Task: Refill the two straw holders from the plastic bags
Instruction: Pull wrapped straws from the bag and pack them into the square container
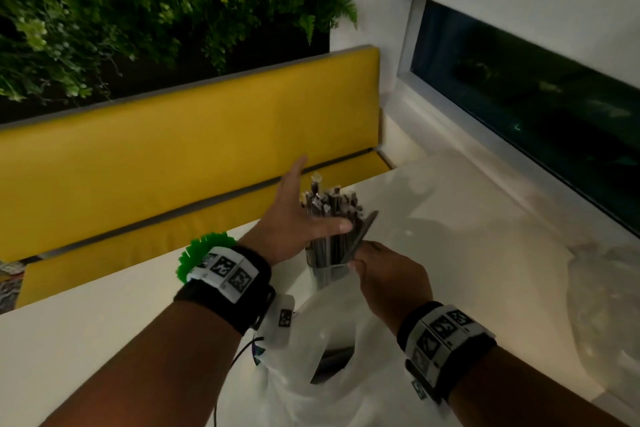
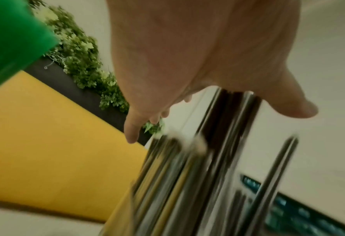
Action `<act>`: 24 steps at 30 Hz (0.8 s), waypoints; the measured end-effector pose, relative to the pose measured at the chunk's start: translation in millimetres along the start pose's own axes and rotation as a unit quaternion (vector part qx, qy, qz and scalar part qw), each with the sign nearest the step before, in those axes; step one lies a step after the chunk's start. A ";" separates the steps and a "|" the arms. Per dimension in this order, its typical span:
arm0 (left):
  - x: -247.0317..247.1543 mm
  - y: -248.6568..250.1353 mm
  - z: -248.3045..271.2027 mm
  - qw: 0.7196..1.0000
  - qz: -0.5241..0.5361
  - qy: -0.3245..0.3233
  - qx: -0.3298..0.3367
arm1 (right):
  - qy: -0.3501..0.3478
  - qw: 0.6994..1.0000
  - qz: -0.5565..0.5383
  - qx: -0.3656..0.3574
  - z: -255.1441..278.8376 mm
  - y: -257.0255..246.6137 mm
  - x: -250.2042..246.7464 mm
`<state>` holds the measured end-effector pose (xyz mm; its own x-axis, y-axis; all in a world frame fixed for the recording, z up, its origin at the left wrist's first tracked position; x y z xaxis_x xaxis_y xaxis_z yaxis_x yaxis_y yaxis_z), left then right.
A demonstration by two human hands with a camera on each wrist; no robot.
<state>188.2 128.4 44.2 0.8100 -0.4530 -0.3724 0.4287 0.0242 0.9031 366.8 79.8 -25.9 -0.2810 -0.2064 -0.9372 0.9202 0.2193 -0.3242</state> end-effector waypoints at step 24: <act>18.5 9.0 -27.4 0.928 -0.362 -0.043 -0.074 | -0.043 0.999 -0.005 0.024 -1.7 -2.3 -3.8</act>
<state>218.0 144.7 39.6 0.2558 -0.4668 -0.8466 0.9036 -0.1957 0.3809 365.3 81.7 -21.8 -0.2680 -0.2910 -0.9184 0.9297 0.1717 -0.3257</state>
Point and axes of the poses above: each hand's wrist, its own z-axis away from the middle knuckle, its own x-axis out of the palm, y = z × x, the point moved 2 cm from there along -z, towards the middle knuckle, and after that the axes turned 15 degrees about -y, right-handed, at the moved point
